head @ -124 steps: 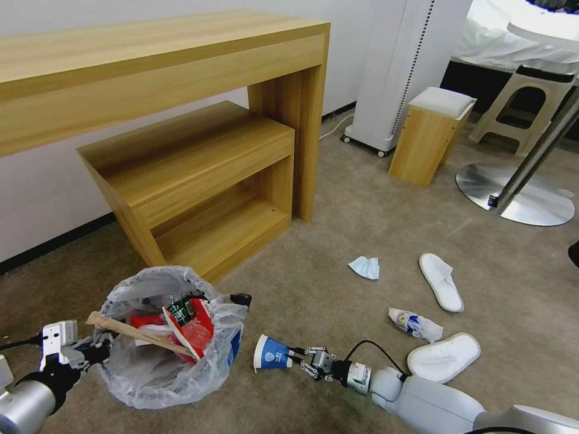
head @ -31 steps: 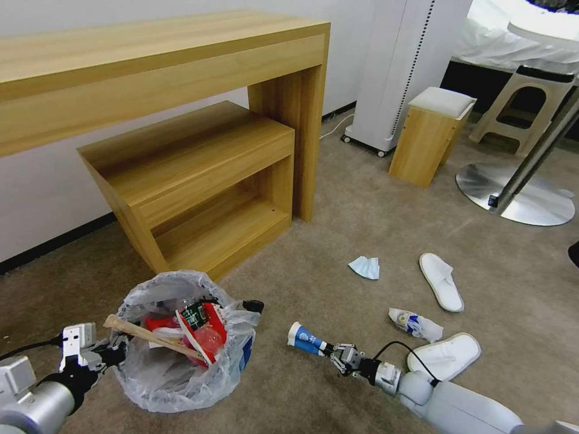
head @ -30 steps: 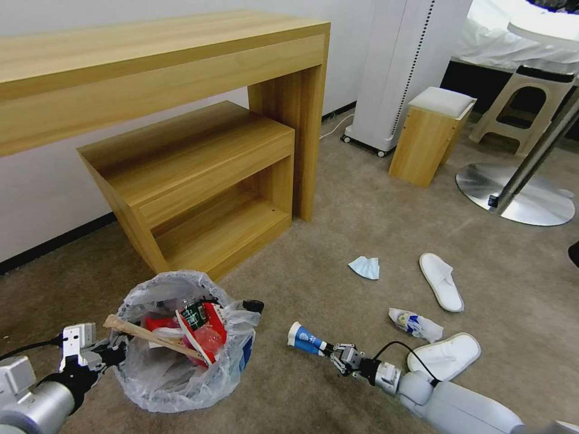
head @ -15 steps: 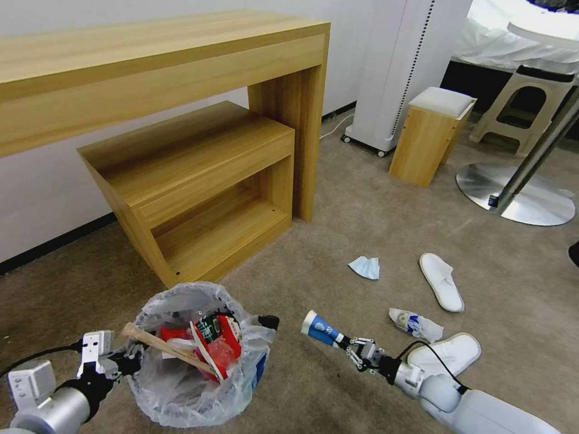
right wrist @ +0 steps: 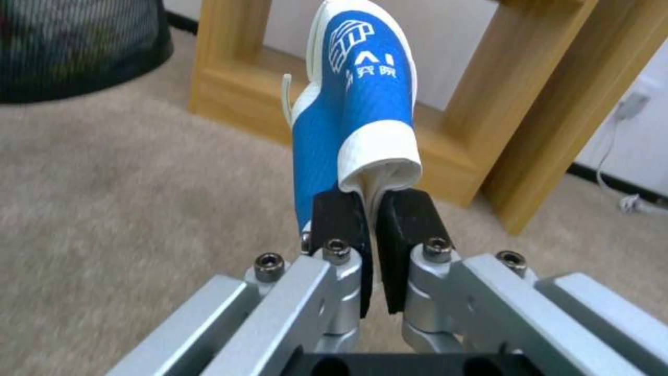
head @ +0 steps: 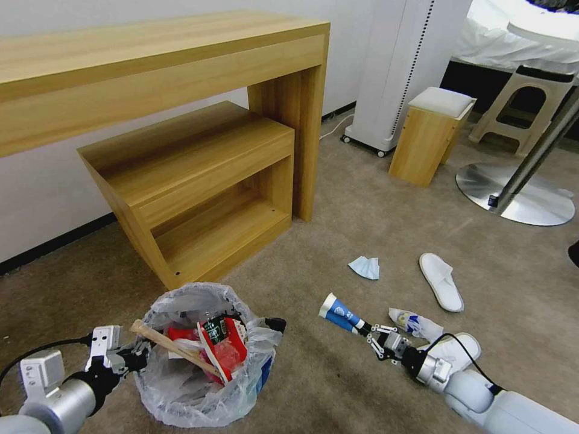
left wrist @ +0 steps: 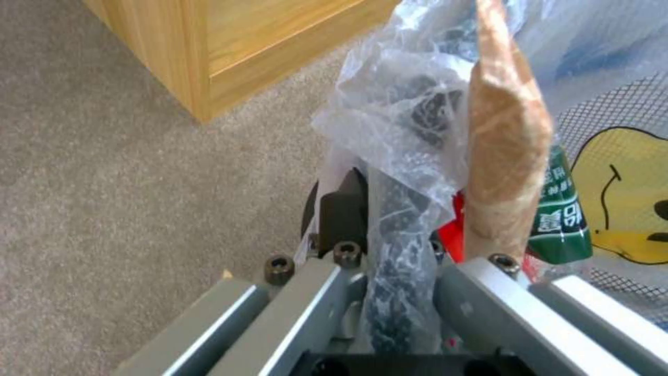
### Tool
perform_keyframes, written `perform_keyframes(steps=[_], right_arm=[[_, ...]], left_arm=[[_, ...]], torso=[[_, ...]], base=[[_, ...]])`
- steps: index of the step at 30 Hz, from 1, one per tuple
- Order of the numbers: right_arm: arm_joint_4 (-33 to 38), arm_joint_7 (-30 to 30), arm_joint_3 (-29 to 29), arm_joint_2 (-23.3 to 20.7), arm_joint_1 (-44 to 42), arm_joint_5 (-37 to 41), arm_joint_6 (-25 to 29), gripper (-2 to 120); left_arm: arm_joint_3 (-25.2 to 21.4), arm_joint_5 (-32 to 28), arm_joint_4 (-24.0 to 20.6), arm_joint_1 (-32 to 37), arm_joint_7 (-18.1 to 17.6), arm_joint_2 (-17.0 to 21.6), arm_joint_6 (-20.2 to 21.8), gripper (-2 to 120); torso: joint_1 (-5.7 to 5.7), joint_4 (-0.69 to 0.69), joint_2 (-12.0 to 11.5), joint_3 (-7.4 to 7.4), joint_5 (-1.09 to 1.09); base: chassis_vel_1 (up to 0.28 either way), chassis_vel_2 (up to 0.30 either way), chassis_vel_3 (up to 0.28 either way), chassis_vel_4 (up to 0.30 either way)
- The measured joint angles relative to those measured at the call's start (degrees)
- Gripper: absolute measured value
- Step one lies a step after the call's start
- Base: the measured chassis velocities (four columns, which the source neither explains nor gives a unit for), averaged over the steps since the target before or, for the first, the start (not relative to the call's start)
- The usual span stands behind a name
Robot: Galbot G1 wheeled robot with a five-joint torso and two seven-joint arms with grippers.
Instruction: Pick up the trash bin and place the garbage on the floor into it.
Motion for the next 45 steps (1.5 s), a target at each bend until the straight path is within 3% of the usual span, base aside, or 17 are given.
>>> perform_keyframes(steps=[16,31,45], right_arm=[[7.85,2.37,-0.12,-3.04,3.55,1.97,-0.1,3],[17.28,4.25,-0.77,-6.36,8.63,3.98,-2.28,3],[27.14,4.42,-2.09,-7.81,11.61,5.01,-3.83,3]], left_arm=[[1.25,-3.01,2.85,-4.67,-1.27,3.09,0.56,0],[-0.89,-4.88,-0.9,-4.11,-1.4,3.9,3.54,0],[-0.76,-4.63,-1.37,-2.51,-1.3,4.41,4.25,0]], torso=[[0.0,0.0,0.0,0.0,-0.01],[0.0,0.0,0.0,0.0,-0.01],[0.0,-0.01,0.0,0.0,-0.01]], base=[[0.0,0.0,0.0,0.0],[0.0,0.0,0.0,0.0],[0.0,0.0,0.0,0.0]])
